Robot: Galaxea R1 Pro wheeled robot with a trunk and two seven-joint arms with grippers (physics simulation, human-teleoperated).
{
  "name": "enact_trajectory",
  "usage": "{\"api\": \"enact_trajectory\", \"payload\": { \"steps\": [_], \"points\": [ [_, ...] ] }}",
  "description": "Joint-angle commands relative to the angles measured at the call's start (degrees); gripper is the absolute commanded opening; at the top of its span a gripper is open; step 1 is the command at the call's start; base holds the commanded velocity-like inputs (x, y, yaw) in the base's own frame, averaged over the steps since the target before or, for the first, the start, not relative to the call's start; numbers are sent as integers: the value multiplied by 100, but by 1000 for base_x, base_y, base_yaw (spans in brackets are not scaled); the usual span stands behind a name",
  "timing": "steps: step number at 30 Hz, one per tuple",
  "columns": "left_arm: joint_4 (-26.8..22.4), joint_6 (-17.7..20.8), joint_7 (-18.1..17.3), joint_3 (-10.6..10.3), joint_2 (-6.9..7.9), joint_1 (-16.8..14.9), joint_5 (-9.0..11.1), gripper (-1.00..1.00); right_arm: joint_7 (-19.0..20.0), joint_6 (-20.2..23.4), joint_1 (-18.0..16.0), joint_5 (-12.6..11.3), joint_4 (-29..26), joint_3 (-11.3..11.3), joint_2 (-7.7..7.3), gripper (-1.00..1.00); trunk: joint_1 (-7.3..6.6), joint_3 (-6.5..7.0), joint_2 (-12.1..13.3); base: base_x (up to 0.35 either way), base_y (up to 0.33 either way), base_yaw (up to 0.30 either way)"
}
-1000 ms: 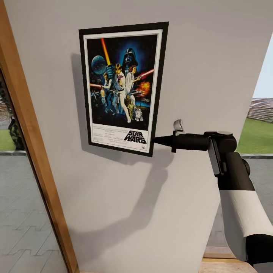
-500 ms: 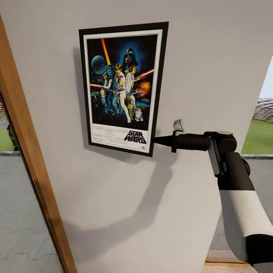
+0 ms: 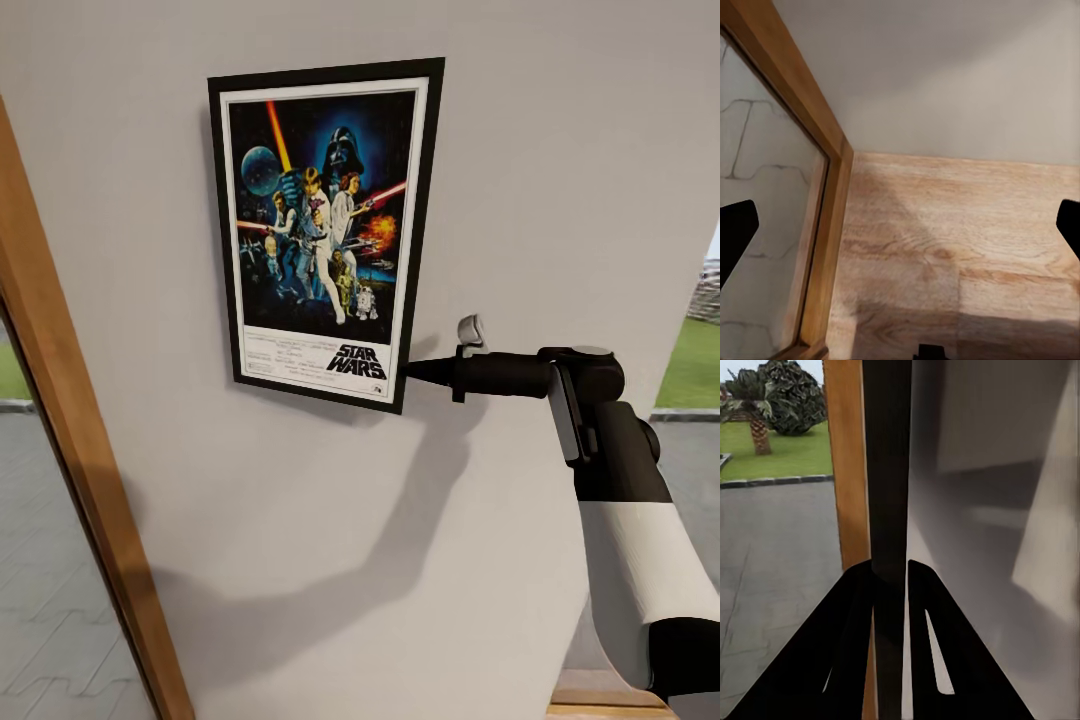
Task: Pick up the poster from the kitchen countertop and hang it on one of the wall nails in the kitchen.
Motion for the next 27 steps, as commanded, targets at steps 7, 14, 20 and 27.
{"api": "enact_trajectory", "payload": {
  "steps": [7,14,20,27],
  "points": [
    [-7,-10,-3,4,-1,3,1,100,28,70,-2,-9,0,-3,0,-100,2,-1,-3,22,2,0],
    [-11,-10,-3,4,-1,3,1,100,28,70,-2,-9,0,-3,0,-100,2,-1,-3,2,0,0],
    [-12,-10,-3,4,-1,3,1,100,28,70,-2,-9,0,-3,0,-100,2,-1,-3,0,0,0],
    [-12,-10,-3,4,-1,3,1,100,28,59,1,-14,0,10,0,-100,2,-1,-3,0,0,0]
  ]
}}
